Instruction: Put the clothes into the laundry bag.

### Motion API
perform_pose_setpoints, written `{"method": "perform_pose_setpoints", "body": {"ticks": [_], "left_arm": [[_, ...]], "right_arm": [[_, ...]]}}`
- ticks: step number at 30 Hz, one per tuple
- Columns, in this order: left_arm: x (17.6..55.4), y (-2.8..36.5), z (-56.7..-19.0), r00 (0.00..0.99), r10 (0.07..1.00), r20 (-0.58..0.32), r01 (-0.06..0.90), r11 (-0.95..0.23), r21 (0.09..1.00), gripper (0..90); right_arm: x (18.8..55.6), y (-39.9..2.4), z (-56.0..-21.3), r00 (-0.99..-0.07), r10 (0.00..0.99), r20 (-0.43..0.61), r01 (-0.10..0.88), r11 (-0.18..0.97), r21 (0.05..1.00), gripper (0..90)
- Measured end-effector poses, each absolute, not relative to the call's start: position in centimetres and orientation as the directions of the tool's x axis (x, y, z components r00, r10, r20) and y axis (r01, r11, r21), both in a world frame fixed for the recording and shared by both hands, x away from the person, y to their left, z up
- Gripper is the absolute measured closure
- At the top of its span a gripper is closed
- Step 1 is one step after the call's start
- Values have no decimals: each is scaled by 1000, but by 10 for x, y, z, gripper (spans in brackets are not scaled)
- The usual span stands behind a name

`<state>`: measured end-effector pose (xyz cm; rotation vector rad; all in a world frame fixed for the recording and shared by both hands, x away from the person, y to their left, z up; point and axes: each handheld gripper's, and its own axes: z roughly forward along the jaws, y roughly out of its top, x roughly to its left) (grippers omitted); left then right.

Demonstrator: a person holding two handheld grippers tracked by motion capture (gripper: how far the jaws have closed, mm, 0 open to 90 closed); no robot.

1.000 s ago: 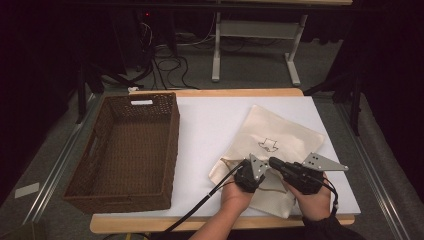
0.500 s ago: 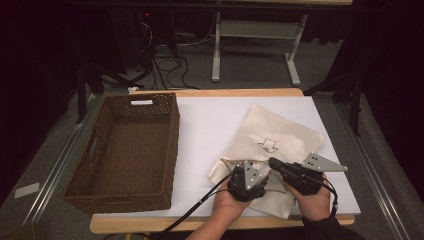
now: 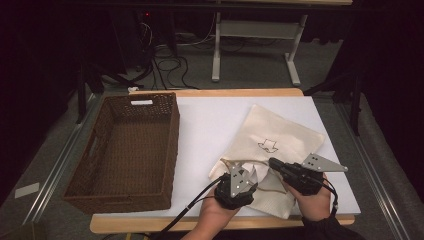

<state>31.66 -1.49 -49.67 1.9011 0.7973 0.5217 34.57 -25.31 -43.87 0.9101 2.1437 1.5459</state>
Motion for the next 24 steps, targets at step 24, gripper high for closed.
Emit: {"method": "perform_pose_setpoints", "body": {"ticks": [24], "left_arm": [[315, 49, -500, 622, 783, -8, 338, -260, 905, 436]], "right_arm": [[350, -226, -486, -786, 609, 107, 452, 448, 771, 882]]}}
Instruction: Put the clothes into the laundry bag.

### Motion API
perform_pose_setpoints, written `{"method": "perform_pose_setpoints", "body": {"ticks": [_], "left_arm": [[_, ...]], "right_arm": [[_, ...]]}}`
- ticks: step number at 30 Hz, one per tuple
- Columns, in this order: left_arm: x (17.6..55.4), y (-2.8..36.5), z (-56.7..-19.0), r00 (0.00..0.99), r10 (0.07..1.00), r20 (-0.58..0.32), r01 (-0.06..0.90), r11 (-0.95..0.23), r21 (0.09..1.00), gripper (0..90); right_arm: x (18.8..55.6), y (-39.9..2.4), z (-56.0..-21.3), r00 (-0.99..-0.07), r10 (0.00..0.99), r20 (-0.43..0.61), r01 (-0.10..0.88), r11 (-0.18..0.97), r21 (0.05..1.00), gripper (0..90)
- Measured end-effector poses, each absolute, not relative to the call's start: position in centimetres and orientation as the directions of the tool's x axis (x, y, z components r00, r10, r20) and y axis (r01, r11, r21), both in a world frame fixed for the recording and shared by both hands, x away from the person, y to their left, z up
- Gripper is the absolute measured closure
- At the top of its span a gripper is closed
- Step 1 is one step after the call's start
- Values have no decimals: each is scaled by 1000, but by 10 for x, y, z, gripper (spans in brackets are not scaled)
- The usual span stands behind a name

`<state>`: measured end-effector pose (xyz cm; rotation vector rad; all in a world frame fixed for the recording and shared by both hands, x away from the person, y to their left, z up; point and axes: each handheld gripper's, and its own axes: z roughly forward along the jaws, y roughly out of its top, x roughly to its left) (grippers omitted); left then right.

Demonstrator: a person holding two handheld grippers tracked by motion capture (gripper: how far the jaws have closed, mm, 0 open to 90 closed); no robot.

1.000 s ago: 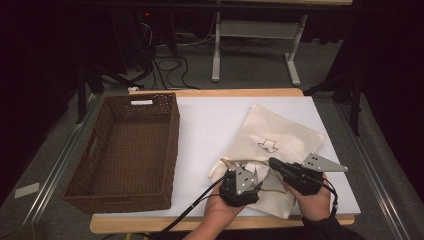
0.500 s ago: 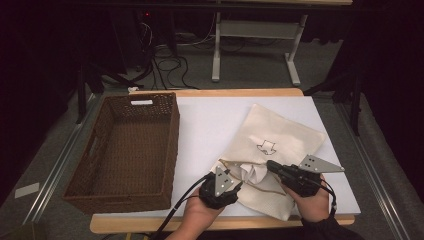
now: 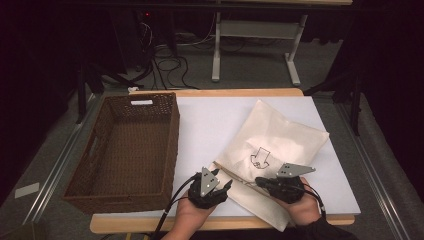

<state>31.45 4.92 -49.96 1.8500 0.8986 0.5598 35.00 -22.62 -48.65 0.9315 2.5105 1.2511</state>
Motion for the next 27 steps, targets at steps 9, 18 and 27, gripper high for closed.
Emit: {"method": "perform_pose_setpoints", "body": {"ticks": [9, 18, 27], "left_arm": [[317, 50, -503, 613, 789, -23, 352, -247, 903, 422], [318, 52, -503, 605, 796, -18, 349, -245, 905, 422], [341, 53, -510, 559, 829, -9, 403, -262, 877, 380]], "right_arm": [[357, -227, -501, -753, 653, 84, 508, 494, 706, 882], [363, -245, -507, -715, 692, 98, 557, 479, 678, 884], [363, -256, -507, -706, 703, 91, 562, 477, 676, 884]]}}
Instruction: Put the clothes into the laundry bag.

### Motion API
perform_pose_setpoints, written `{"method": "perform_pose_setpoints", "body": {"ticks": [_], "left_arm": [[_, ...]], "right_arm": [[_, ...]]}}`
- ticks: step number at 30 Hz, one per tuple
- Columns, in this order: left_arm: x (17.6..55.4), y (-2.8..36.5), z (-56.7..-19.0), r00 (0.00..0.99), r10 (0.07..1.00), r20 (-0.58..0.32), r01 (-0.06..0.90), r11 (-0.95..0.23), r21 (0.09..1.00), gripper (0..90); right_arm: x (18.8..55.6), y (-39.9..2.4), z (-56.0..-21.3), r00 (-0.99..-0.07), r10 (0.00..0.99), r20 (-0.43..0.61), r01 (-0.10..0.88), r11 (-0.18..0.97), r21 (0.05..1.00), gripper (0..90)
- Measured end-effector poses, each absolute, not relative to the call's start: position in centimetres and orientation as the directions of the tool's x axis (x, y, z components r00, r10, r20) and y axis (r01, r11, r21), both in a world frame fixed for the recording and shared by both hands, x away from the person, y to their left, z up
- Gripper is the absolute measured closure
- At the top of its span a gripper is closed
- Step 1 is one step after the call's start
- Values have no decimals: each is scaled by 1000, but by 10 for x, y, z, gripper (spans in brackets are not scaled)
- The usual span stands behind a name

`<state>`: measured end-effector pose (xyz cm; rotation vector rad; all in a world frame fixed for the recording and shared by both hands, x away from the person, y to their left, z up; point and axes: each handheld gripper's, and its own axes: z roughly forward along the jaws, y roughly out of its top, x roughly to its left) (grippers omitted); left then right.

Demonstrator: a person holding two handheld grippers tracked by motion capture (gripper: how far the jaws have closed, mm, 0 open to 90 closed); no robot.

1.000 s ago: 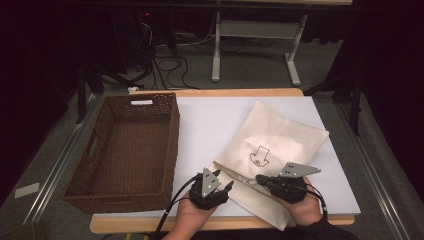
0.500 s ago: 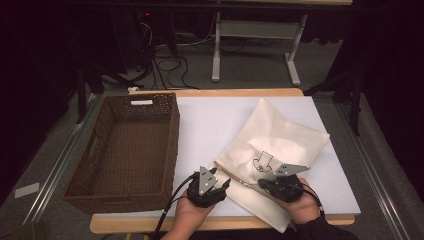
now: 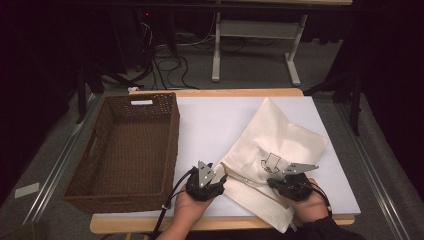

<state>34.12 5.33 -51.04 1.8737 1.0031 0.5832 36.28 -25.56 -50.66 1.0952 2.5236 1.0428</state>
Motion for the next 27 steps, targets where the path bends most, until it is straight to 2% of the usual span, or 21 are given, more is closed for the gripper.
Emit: {"method": "perform_pose_setpoints", "body": {"ticks": [2, 6, 10, 15, 27], "left_arm": [[346, 53, -513, 556, 831, -23, 426, -260, 867, 400], [351, 52, -516, 565, 823, -52, 472, -270, 839, 495], [351, 49, -517, 572, 819, -45, 468, -281, 838, 567], [350, 49, -518, 570, 821, -37, 462, -283, 841, 610], [351, 50, -518, 564, 825, -35, 471, -287, 834, 826]], "right_arm": [[362, -256, -506, -705, 703, 94, 565, 476, 674, 884], [362, -256, -507, -703, 705, 94, 565, 474, 675, 883], [362, -255, -507, -701, 707, 95, 568, 472, 675, 883], [362, -255, -507, -702, 706, 92, 565, 473, 676, 883], [362, -255, -507, -705, 704, 85, 559, 478, 678, 883]]}}
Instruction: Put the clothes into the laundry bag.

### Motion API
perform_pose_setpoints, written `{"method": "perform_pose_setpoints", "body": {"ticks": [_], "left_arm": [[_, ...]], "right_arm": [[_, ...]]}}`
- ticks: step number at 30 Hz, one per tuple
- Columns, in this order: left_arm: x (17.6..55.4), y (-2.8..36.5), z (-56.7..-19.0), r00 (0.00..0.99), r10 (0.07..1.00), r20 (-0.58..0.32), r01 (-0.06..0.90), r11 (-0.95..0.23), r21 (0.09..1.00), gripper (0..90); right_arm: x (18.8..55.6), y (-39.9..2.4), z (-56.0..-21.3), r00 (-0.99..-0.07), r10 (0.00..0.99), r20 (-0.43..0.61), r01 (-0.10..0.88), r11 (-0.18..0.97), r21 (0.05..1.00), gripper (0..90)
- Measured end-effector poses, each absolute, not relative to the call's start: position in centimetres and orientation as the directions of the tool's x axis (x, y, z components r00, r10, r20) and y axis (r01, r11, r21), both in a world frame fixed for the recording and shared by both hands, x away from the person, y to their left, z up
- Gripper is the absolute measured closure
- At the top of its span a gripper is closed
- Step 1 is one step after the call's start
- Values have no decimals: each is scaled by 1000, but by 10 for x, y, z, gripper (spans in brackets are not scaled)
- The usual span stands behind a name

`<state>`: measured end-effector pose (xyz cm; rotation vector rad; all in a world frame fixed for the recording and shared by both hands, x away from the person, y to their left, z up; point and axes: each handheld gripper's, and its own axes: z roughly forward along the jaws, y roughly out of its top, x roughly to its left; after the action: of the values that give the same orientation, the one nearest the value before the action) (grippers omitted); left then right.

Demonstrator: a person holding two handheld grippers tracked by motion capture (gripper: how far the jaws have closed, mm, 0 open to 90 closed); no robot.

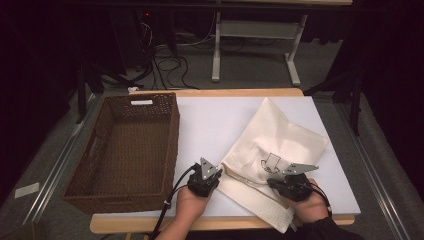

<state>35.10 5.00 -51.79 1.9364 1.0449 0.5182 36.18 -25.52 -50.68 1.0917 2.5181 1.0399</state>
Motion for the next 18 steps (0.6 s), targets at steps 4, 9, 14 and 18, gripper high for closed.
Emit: {"method": "perform_pose_setpoints", "body": {"ticks": [4, 9, 14, 18], "left_arm": [[350, 49, -517, 567, 823, -27, 467, -294, 834, 847], [341, 51, -515, 565, 825, -7, 460, -308, 833, 856], [321, 56, -512, 583, 812, 22, 460, -353, 815, 856], [306, 57, -511, 601, 799, 20, 458, -365, 810, 856]], "right_arm": [[362, -255, -507, -704, 705, 85, 560, 477, 677, 883], [362, -254, -507, -703, 706, 86, 560, 475, 678, 883], [364, -254, -507, -705, 704, 85, 561, 480, 675, 882], [370, -252, -507, -715, 695, 70, 546, 493, 678, 883]]}}
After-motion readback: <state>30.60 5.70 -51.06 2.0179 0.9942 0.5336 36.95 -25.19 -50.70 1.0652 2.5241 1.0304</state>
